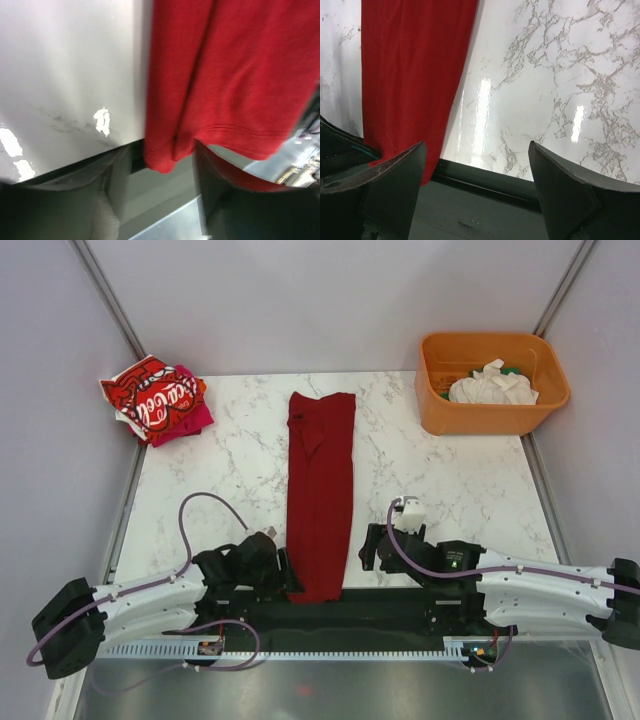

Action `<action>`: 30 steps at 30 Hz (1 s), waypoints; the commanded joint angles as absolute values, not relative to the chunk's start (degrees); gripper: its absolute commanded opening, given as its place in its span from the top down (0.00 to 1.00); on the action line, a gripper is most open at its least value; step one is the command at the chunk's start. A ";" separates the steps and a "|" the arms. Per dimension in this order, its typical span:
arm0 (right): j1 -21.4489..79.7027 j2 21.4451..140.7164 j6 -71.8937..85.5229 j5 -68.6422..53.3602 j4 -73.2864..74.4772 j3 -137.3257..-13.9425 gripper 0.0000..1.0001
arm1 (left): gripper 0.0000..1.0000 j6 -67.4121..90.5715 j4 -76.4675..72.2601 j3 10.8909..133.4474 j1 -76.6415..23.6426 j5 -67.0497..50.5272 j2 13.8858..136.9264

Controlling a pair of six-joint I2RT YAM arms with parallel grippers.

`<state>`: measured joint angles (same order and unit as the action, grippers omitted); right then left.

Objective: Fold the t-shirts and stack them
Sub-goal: Fold the tshirt

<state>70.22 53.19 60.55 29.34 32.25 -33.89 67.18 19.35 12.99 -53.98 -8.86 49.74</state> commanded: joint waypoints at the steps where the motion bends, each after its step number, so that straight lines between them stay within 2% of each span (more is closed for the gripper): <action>1: 69.79 52.03 59.85 29.79 33.22 -35.77 0.09 | 0.45 70.57 19.87 12.39 -55.89 -5.72 52.20; 4: 69.78 52.56 59.77 29.62 33.22 -35.77 0.09 | 0.60 70.75 19.69 12.92 -56.60 -3.52 52.74; 5: 69.70 52.73 59.77 29.45 32.96 -35.60 0.09 | 0.70 70.66 19.69 13.01 -56.60 -2.99 52.47; 6: 69.70 53.00 59.85 29.18 32.35 -35.16 0.09 | 0.75 70.58 19.77 13.27 -56.60 -2.38 51.51; 7: 69.70 53.69 59.85 27.61 31.73 -34.81 0.10 | 0.96 70.32 19.78 13.79 -56.60 -1.50 50.81; 8: 69.70 53.96 60.03 26.55 30.68 -33.67 0.10 | 0.98 69.44 20.21 14.15 -56.60 -1.32 50.02; 10: 69.87 55.01 60.03 21.40 25.60 -31.91 0.11 | 0.98 68.65 23.53 16.50 -56.60 -0.18 47.38; 15: 70.13 59.05 62.13 7.22 0.69 -22.60 0.14 | 0.98 68.20 38.38 21.44 -56.60 5.27 43.07; 18: 72.06 68.42 63.10 3.26 -8.58 -21.71 0.14 | 0.98 71.09 42.52 20.57 -56.60 8.86 41.84; 24: 76.72 79.09 63.81 1.93 -14.49 -25.14 0.14 | 0.98 76.90 47.64 19.25 -56.60 12.48 37.89; 30: 78.13 78.14 66.36 4.66 -13.97 -23.82 0.14 | 0.98 74.71 51.24 24.69 -56.51 19.33 43.84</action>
<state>77.21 79.02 63.96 4.08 -11.18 -24.51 73.10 47.51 20.60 -56.38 12.34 40.62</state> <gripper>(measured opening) 0.863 0.038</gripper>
